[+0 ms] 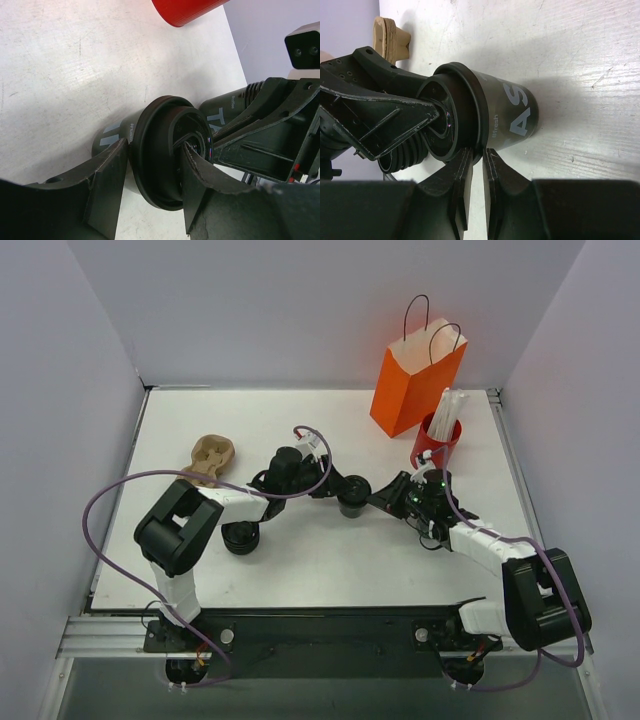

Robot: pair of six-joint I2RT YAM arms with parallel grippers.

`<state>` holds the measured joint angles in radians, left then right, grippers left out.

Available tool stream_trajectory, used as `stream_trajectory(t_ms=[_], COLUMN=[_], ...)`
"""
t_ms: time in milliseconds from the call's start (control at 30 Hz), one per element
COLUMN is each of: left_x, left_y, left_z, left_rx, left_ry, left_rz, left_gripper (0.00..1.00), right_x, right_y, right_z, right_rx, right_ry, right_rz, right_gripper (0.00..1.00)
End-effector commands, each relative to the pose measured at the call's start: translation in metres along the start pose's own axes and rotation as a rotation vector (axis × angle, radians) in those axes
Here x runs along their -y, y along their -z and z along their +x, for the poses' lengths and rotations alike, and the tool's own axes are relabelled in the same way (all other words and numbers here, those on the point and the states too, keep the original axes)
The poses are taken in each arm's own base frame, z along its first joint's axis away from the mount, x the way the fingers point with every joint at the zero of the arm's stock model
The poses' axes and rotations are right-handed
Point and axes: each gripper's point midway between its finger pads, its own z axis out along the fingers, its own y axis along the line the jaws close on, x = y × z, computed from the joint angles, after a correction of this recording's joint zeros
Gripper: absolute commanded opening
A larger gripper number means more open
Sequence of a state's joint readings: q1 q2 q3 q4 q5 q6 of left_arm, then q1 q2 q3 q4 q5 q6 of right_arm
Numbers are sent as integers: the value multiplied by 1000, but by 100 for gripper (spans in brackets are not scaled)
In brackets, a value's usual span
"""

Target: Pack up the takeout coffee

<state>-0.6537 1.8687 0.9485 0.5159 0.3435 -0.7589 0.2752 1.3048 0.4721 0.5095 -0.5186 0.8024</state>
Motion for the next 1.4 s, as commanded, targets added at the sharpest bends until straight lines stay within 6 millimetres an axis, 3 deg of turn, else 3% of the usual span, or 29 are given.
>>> stream_trajectory(t_ms=[0,333,433,533,633,667,767,800,900,1000,1133,1200,1233,1367], left_x=[-129,-142,-143,-139,-128,-128,-127,-128,-132,-135,-134,-131,-131,-127], left_y=[42,43,42,38,29,28,25,25,25,24,20,16,16,8], left_z=[142,153,153,146,137,133,123,121,118,118,117,116,117,111], left_rx=[-394,-422,-422,-414,-421,-424,-449,-456,-475,-495,-507,-512,-522,-529], left_ry=[78,91,92,77,43,15,-54,-71,-107,-115,-161,-170,-182,-209], left_rz=[-469,-505,-508,-483,-410,-394,-383,-383,-378,-349,-305,-279,-269,-242], left_gripper=[51,50,51,50,51,51,51,51,50,50,50,50,50,50], right_x=[80,120,125,113,75,53,19,1,-14,-15,-17,-14,-24,-14], right_y=[12,23,26,23,18,14,21,23,30,35,32,24,22,5], right_z=[71,104,110,106,78,57,25,5,-27,-52,-71,-74,-82,-86], right_rx=[-165,-205,-208,-204,-151,-116,-68,-40,-13,21,5,-29,-36,-109], right_ry=[-44,-33,-40,-31,5,40,94,122,147,153,169,157,176,158], right_rz=[296,447,459,422,322,274,208,165,116,105,70,57,21,8], right_gripper=[14,14,14,16,23,25,31,32,34,35,38,39,39,38])
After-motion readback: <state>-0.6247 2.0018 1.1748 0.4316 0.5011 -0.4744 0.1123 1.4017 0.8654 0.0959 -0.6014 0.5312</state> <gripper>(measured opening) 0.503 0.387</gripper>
